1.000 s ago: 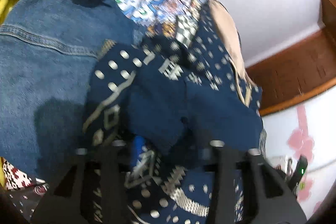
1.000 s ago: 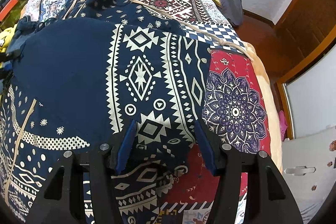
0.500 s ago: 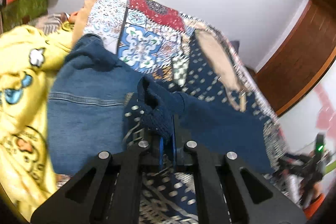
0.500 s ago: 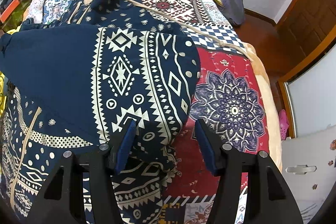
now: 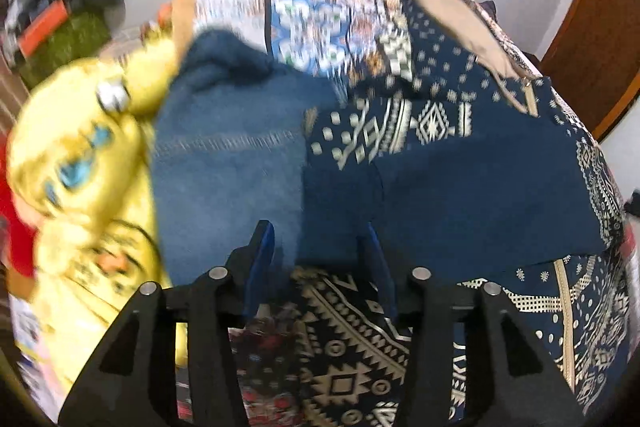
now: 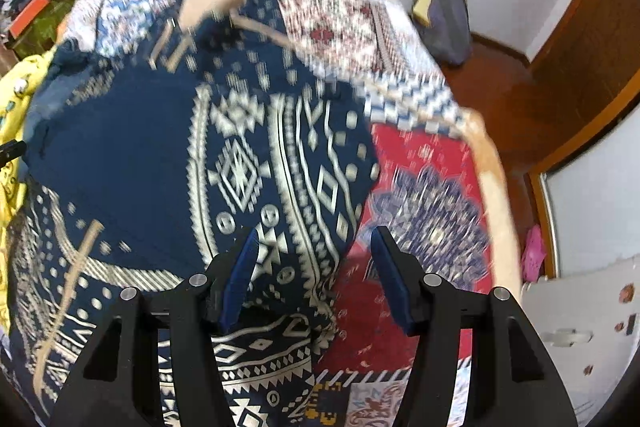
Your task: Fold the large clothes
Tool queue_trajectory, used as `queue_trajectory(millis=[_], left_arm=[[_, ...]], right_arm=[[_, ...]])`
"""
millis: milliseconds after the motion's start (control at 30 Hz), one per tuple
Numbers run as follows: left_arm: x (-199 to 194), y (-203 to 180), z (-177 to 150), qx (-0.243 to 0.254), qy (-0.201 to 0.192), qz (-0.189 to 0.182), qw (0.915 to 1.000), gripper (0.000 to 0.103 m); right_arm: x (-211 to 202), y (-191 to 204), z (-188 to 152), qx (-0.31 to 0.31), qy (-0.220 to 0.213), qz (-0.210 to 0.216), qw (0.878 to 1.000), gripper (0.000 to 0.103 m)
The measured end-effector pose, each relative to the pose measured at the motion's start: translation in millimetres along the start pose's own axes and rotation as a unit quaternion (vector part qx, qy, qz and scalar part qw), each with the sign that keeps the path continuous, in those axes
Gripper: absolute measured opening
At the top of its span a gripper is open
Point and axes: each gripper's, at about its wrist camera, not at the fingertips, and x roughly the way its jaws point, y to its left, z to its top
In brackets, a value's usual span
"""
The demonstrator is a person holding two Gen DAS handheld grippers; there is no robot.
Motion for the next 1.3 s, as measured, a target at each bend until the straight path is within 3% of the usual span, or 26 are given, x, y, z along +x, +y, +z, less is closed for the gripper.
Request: queue_trajectory(millis=[100, 267, 533, 700, 833, 1000, 1067, 1133, 1200, 1300], left_arm=[[-26, -3, 16, 0.017, -0.027, 0.002, 0.9995, 0.058], [-57, -21, 54, 0.033, -0.068, -0.03, 0.9967, 0.065], [-45, -74, 118, 0.057, -0.091, -0.068, 0.9918, 0.066], [-5, -103, 151, 0.067, -0.079, -0.075, 0.9917, 0.066], [41, -117, 172, 0.05, -0.057, -0.082, 0.9937, 0.066], [107, -126, 194, 0.019, -0.013, -0.087, 0.9959, 0.066], [140, -126, 201, -0.006, 0.025, -0.121, 0.9923, 0.066], [160, -125, 206, -0.018, 0.048, -0.123, 0.9911, 0.066], [177, -125, 210, -0.024, 0.049, -0.104, 0.993, 0.066], [190, -127, 210, -0.028, 0.046, -0.11, 0.9925, 0.066]], right_arm=[[-21, 0, 18, -0.002, -0.03, 0.012, 0.999, 0.054], [-45, 6, 55, -0.01, -0.078, 0.026, 0.997, 0.058], [-42, 27, 108, -0.019, -0.128, 0.055, 0.99, 0.065], [0, 39, 143, -0.017, -0.111, 0.054, 0.992, 0.066], [50, 45, 167, -0.007, -0.073, 0.069, 0.995, 0.066], [111, 51, 188, 0.02, -0.024, 0.079, 0.996, 0.066], [130, 53, 194, 0.022, -0.005, 0.086, 0.996, 0.066], [145, 54, 199, 0.029, 0.004, 0.084, 0.996, 0.066], [157, 54, 204, 0.03, 0.009, 0.093, 0.995, 0.065], [175, 51, 207, 0.035, 0.018, 0.075, 0.996, 0.065]])
